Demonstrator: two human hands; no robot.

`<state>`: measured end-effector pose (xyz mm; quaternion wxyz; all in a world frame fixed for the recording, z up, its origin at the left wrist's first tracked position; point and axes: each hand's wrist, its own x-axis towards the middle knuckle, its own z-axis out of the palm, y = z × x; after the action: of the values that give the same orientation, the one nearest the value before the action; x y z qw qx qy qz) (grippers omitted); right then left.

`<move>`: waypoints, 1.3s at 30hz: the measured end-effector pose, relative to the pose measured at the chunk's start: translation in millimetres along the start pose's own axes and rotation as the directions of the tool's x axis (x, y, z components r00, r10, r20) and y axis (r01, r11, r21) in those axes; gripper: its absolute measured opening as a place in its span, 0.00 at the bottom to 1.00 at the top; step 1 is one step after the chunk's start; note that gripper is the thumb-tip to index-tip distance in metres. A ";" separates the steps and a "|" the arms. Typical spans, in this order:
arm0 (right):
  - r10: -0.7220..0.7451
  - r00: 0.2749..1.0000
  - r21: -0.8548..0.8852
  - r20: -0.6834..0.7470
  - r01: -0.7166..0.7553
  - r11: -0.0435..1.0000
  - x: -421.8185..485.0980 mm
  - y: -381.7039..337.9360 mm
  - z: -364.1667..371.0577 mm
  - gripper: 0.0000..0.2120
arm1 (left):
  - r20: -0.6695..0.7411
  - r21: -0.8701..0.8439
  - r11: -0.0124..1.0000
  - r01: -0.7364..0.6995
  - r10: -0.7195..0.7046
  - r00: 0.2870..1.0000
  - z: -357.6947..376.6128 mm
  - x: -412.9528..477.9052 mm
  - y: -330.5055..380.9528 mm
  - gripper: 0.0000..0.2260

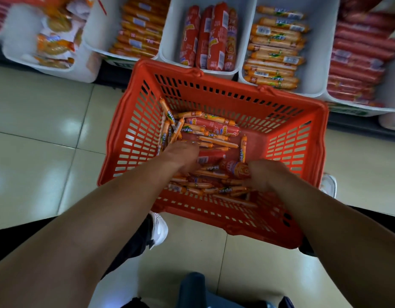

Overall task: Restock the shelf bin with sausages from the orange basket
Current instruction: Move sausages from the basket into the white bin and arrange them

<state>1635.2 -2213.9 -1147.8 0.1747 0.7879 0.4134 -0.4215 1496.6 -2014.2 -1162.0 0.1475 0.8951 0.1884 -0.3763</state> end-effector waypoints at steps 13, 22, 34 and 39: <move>-0.127 0.946 -0.139 -0.297 0.089 0.986 -117.0 1.4 -147.8 0.25 | -0.252 0.108 0.993 0.053 -0.024 0.967 -156.2 -167.4 -37.7 0.25; 0.071 0.866 0.106 -0.494 -0.022 0.994 -99.9 -6.7 -203.0 0.26 | -0.327 -0.214 0.974 0.070 -0.139 0.935 -176.2 -198.5 -79.3 0.19; 0.203 0.820 0.472 -0.535 0.091 0.877 35.2 -76.3 -255.6 0.28 | -0.322 -0.569 0.821 0.049 -0.277 0.906 -175.8 -111.7 -117.3 0.18; 0.238 0.790 0.596 -0.566 0.192 0.779 60.2 -82.9 -252.1 0.28 | -0.296 -0.667 0.744 0.042 -0.316 0.901 -176.5 -95.9 -109.0 0.15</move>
<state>1718.3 -1976.8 -1043.4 -0.2353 0.8979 0.2728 -0.2529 1494.9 -1867.8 -986.6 0.3680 0.8223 0.4187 -0.1144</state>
